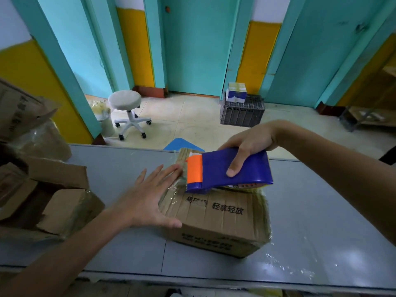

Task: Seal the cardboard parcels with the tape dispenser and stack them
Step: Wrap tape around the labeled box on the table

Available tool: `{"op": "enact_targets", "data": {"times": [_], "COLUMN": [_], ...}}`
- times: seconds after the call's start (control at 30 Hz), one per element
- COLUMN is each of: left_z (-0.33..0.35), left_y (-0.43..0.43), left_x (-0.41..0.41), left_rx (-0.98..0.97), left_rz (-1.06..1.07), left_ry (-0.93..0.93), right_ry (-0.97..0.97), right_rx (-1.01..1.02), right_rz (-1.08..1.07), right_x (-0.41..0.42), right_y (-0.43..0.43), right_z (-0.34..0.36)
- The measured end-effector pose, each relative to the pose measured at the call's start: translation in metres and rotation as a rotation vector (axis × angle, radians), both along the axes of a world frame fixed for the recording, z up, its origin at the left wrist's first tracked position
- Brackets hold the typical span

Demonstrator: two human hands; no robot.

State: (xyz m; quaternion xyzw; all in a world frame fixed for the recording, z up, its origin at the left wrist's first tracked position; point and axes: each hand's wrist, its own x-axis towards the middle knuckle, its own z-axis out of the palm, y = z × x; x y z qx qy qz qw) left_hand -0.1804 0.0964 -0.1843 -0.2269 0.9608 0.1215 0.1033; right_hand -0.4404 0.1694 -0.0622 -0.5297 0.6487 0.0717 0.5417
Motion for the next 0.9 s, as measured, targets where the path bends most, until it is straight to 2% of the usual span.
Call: {"op": "enact_targets", "data": {"times": [0.2, 0.5, 0.6, 0.73, 0.83, 0.9], "left_z": [-0.001, -0.003, -0.004, 0.017, 0.036, 0.041], "left_y": [0.002, 0.014, 0.027, 0.035, 0.047, 0.055], "left_x": [0.000, -0.005, -0.006, -0.014, -0.033, -0.055], "left_rx": [0.018, 0.023, 0.030, -0.080, -0.185, -0.214], "left_rz": [0.035, 0.106, 0.135, 0.144, 0.056, -0.030], "left_ry": [0.043, 0.098, 0.077, -0.090, -0.161, -0.131], "right_ry": [0.008, -0.069, -0.032, -0.014, 0.025, 0.032], "right_rx": [-0.029, 0.027, 0.064, 0.047, 0.017, 0.001], "right_rz": [-0.083, -0.273, -0.250, -0.219, -0.172, -0.127], "right_x": [-0.038, -0.116, -0.115, -0.118, -0.119, -0.117], "right_y": [0.036, 0.144, 0.150, 0.148, 0.143, 0.139], "right_z": [0.009, 0.002, -0.010, -0.013, -0.006, 0.001]}}
